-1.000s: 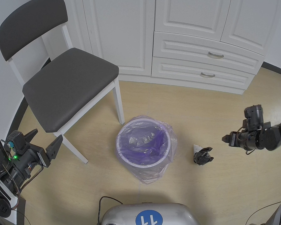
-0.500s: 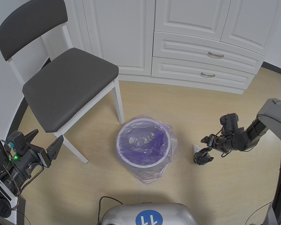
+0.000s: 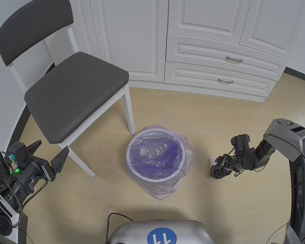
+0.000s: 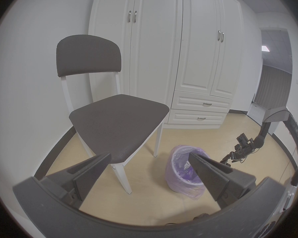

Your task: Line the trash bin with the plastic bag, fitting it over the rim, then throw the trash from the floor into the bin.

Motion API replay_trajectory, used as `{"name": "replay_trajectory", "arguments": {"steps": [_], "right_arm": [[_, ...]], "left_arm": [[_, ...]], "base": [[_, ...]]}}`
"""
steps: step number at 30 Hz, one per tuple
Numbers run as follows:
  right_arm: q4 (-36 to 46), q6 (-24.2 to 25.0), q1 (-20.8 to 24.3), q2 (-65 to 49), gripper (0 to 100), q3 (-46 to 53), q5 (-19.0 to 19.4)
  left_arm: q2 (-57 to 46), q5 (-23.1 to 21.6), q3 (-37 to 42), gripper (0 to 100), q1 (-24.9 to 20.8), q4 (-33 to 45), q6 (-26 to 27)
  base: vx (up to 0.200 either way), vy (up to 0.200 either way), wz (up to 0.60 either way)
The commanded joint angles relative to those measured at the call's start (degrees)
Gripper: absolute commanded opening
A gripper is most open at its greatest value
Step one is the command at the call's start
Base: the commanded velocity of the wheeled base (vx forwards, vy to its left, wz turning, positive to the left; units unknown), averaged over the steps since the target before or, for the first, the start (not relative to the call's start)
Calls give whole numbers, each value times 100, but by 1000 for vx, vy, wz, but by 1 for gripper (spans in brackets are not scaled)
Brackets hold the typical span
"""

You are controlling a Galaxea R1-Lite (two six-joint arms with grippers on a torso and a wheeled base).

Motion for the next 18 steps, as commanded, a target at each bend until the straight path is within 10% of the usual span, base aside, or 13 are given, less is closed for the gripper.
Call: {"name": "replay_trajectory", "arguments": {"steps": [1,18], "right_arm": [[34,-32,-10,353,100,-363,-2],[2267,540,-177,836,100,-2428,-55]], "left_arm": [[18,1,-15,100,7,-2,-1],[36,1,11,100,7,-11,-1]], "base": [[0,0,0],[0,0,0]]}}
